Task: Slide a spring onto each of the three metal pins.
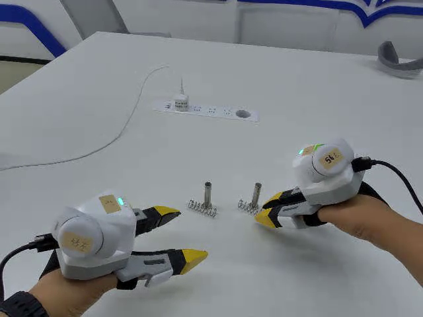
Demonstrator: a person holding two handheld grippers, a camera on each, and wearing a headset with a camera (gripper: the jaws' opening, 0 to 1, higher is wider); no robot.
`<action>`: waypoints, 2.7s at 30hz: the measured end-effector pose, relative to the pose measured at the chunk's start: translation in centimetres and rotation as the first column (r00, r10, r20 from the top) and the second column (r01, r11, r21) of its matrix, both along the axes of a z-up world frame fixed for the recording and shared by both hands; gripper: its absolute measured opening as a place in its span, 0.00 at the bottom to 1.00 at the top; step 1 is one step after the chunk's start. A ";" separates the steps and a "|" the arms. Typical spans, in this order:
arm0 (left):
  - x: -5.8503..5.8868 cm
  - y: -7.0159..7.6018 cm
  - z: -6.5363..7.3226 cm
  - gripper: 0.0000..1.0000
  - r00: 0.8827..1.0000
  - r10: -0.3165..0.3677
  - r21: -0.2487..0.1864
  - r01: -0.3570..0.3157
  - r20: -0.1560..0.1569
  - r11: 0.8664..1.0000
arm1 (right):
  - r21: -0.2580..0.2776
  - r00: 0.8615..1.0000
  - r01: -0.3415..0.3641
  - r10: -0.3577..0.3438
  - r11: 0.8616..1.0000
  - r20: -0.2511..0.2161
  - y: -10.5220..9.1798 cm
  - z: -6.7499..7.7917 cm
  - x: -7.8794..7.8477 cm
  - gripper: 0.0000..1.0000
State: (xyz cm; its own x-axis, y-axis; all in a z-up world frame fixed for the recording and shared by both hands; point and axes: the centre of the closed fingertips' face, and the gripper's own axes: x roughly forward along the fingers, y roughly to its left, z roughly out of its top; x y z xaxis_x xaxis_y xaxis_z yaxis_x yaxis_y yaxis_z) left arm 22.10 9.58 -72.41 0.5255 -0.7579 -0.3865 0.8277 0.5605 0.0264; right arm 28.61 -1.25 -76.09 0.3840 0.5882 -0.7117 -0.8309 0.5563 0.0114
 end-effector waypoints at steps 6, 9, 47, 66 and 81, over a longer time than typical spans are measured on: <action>0.1 0.1 0.0 0.51 1.000 0.003 0.001 -0.003 0.000 1.000 | -0.004 1.000 0.004 -0.004 1.000 -0.011 0.0 -0.3 0.1 0.17; 0.1 0.1 0.0 0.51 1.000 0.003 0.000 -0.003 0.000 1.000 | -0.007 1.000 0.005 -0.005 1.000 -0.014 0.0 -0.5 0.1 0.17; -0.4 -1.0 -0.1 0.49 0.999 -0.033 0.000 0.033 0.001 0.999 | -0.040 0.991 -0.131 0.130 0.991 -0.019 0.4 1.1 -3.9 0.11; -1.1 -2.9 0.1 0.46 0.996 -0.094 0.003 0.094 0.007 0.996 | -0.060 0.954 -0.298 0.299 0.953 -0.005 2.6 3.3 -7.2 0.11; -2.2 -4.1 0.3 0.35 0.989 -0.148 0.003 0.148 0.018 0.989 | -0.075 0.913 -0.407 0.407 0.910 -0.010 4.0 3.8 -9.0 0.12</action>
